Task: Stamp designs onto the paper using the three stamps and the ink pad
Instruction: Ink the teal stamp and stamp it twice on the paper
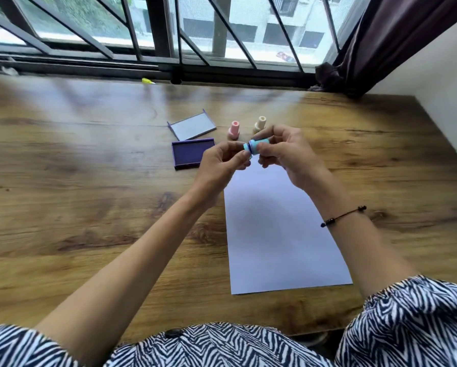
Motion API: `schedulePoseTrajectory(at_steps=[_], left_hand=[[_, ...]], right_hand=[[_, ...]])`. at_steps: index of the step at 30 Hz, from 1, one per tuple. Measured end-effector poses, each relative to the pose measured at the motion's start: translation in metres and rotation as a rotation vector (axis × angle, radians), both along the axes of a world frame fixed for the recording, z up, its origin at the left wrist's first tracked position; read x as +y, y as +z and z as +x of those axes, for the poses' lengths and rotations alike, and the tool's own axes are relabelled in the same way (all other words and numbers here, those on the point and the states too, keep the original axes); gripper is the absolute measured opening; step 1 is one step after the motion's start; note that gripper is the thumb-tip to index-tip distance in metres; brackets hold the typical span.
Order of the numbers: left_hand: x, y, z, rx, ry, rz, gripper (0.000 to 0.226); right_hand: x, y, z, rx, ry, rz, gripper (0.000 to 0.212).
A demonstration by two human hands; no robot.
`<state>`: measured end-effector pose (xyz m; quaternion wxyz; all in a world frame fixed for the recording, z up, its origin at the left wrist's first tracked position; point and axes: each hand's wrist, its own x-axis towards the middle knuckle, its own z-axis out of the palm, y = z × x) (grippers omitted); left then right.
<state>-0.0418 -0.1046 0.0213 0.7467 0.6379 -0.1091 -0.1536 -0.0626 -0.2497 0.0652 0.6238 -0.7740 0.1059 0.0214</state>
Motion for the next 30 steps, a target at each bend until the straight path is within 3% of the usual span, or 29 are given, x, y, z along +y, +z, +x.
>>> schedulePoseTrajectory(at_steps=[5,9,13,18,23,30], left_hand=[[0.003,-0.001,-0.001,0.001,0.033,0.019,0.007],[0.006,-0.001,0.000,-0.018,0.042,0.075,0.010],[0.014,-0.004,-0.002,0.044,0.029,0.094,0.004],[0.025,-0.008,0.004,0.108,-0.016,0.144,0.013],[0.031,-0.007,0.015,0.134,-0.063,0.123,0.015],[0.025,-0.014,0.017,0.248,-0.080,0.221,0.024]], right_hand=[[0.006,-0.003,0.000,-0.038,0.010,-0.055,0.007],[0.012,-0.011,-0.003,-0.050,-0.027,-0.017,0.017],[0.026,-0.026,-0.009,-0.046,-0.085,0.023,0.022],[0.042,-0.040,-0.010,-0.071,-0.135,-0.011,0.026],[0.048,-0.041,-0.006,-0.115,-0.171,-0.037,0.019],[0.041,-0.042,0.007,-0.062,-0.100,-0.316,0.010]])
